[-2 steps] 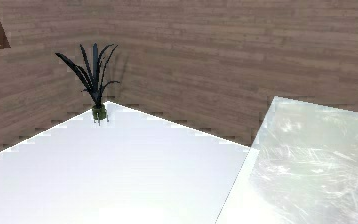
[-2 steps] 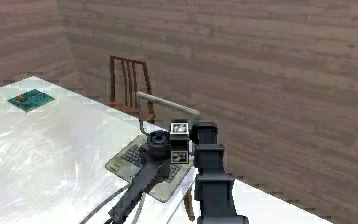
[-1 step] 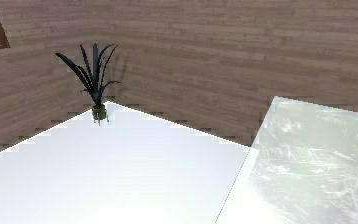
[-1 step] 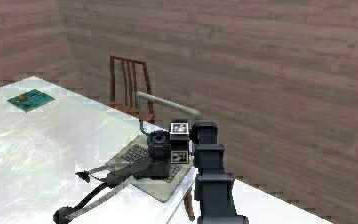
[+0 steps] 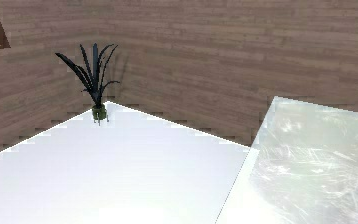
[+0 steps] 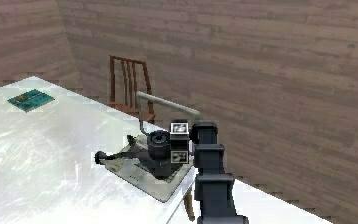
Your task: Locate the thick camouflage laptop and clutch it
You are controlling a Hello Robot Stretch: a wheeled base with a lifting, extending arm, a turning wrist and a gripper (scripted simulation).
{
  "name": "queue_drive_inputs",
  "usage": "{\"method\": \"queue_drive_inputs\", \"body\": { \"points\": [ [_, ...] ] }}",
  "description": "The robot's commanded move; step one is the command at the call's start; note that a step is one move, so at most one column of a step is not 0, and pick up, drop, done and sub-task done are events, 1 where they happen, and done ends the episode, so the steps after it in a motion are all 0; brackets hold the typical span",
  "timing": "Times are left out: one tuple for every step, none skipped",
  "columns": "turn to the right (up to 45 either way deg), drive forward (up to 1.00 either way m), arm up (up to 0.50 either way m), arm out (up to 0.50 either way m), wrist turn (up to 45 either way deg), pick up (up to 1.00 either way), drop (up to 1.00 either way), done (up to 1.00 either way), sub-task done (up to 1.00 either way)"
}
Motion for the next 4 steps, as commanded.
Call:
{"method": "queue_drive_inputs", "body": {
  "points": [
    [0.0,0.0,0.0,0.0,36.0,0.0,0.0,0.0,0.0],
    [0.0,0.0,-0.3,0.0,0.0,0.0,0.0,0.0,0.0],
    [0.0,0.0,0.0,0.0,0.0,1.0,0.0,0.0,0.0],
    [0.0,0.0,0.1,0.0,0.0,0.0,0.0,0.0,0.0]
  ]
}}
